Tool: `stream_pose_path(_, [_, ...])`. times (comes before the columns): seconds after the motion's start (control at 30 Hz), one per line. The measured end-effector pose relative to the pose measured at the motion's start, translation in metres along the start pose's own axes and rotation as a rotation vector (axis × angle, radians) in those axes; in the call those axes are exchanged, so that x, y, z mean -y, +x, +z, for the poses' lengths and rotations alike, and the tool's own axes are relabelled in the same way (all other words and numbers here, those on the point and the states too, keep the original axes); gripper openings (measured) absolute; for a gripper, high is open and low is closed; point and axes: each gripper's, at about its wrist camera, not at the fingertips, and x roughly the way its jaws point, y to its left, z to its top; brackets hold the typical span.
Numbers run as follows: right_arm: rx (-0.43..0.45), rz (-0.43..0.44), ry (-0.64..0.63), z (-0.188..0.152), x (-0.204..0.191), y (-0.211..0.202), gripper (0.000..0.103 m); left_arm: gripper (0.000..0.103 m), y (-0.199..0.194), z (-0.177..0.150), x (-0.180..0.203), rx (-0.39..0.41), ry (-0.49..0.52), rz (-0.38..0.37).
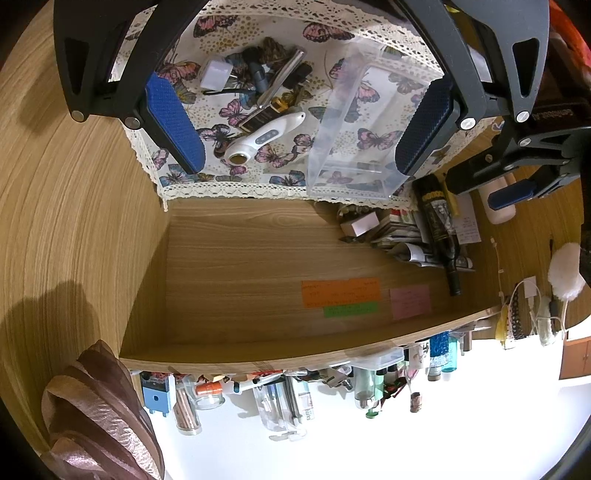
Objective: Organize rigid objects
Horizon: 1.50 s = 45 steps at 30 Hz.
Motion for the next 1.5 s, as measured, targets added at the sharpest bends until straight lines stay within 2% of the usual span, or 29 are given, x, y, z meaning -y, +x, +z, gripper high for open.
stream_pose_path(1.5, [0.009, 0.002, -0.007, 0.0032, -0.0050, -0.0036, 0.103, 0.103, 0.0010, -0.0014, 0.0083, 0.001, 0.010, -0.012])
